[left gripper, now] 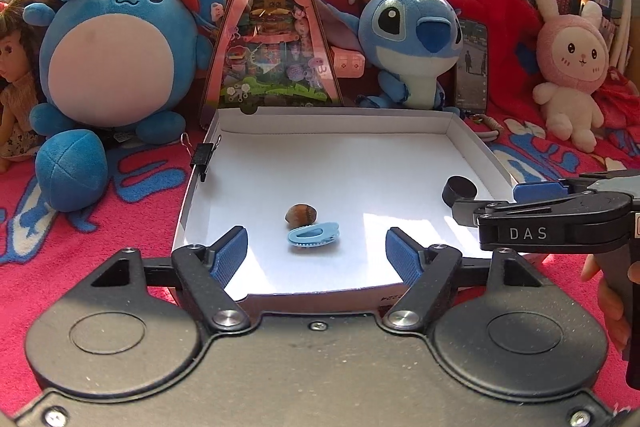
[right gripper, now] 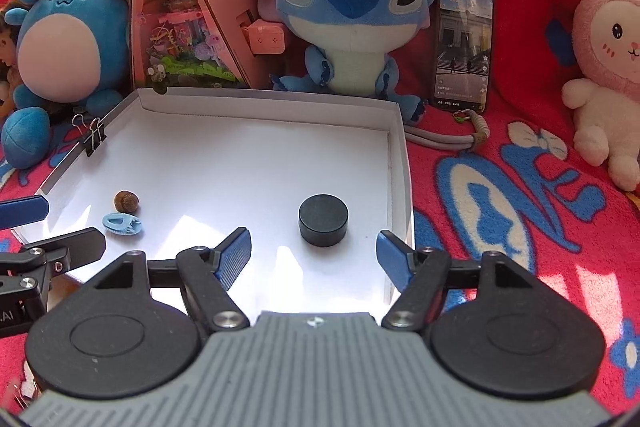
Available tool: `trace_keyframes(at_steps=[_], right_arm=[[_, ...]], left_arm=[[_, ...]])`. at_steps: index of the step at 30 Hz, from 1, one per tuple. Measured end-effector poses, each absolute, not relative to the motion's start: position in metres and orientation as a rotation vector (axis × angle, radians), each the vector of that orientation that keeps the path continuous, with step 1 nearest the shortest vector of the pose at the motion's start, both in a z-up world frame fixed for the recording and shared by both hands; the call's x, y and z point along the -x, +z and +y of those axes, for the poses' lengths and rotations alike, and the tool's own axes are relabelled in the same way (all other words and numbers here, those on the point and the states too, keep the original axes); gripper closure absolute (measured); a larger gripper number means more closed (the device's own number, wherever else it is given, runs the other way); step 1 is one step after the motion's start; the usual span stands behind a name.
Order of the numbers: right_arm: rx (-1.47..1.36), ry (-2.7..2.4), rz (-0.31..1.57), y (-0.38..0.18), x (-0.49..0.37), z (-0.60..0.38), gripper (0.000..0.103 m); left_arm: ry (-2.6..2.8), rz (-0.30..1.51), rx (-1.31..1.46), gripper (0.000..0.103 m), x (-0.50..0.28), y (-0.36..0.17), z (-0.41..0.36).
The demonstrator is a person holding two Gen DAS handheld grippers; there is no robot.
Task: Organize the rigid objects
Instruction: 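Lift both grippers up and away from the tray, then move the left gripper to the black binder clip while the right approaches a black cap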
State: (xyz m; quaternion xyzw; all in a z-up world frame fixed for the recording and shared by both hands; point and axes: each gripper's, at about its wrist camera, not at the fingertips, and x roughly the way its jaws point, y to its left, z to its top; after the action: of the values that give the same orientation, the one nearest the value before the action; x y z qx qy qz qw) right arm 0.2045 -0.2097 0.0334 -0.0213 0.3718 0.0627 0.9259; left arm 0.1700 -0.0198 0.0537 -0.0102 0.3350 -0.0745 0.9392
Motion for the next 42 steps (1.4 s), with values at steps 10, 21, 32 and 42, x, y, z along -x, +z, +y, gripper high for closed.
trace_keyframes(at_steps=[10,21,32,42], right_arm=[[0.000,0.162,0.694,0.051,-0.156,-0.215,0.013],[0.028,0.204,0.633,0.051,-0.097,-0.217,0.009],[0.101,0.238,0.584,0.035,-0.047,-0.213,0.003],[0.116,0.269,0.547,0.026,-0.015,-0.209,0.002]], left_arm=[[-0.201,0.650,-0.002,0.027,-0.123,0.064,-0.019],[-0.250,0.637,-0.016,0.027,-0.072,0.058,-0.017],[-0.254,0.670,-0.008,0.026,-0.042,0.042,-0.012],[-0.245,0.686,-0.018,0.026,-0.026,0.034,-0.004]])
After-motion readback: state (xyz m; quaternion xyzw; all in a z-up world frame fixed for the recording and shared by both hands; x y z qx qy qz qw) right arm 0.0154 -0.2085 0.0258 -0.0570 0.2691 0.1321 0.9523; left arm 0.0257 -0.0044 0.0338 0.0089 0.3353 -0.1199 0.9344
